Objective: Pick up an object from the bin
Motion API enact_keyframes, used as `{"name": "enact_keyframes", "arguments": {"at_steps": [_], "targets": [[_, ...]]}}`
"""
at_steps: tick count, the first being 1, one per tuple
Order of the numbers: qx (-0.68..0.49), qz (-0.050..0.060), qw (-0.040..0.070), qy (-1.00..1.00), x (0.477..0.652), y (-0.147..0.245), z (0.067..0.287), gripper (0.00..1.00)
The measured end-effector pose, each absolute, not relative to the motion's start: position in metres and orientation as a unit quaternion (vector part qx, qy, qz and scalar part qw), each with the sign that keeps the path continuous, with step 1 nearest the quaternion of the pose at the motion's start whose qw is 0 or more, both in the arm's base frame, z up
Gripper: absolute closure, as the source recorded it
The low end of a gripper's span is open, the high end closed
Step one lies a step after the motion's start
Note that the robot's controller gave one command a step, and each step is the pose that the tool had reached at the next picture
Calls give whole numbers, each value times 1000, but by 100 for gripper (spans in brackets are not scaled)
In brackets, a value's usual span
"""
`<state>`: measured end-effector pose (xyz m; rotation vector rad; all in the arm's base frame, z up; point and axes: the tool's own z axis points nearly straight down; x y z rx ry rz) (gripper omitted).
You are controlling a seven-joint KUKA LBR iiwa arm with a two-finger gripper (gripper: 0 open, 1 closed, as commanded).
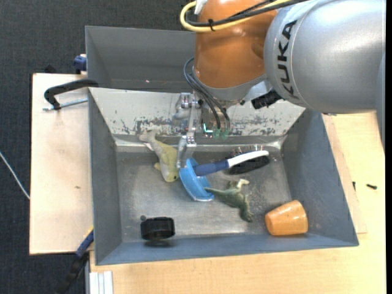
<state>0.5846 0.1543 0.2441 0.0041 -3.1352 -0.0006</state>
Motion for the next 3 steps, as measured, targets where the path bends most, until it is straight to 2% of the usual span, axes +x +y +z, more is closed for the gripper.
{"name": "enact_keyframes", "arguments": {"at_steps": [1, 2, 3], "targets": [[150, -2, -5, -989, 544, 86, 77, 0], [232, 1, -4, -973, 539, 15, 107, 0], [254, -2, -5, -967, 571, -47, 71, 0]]}}
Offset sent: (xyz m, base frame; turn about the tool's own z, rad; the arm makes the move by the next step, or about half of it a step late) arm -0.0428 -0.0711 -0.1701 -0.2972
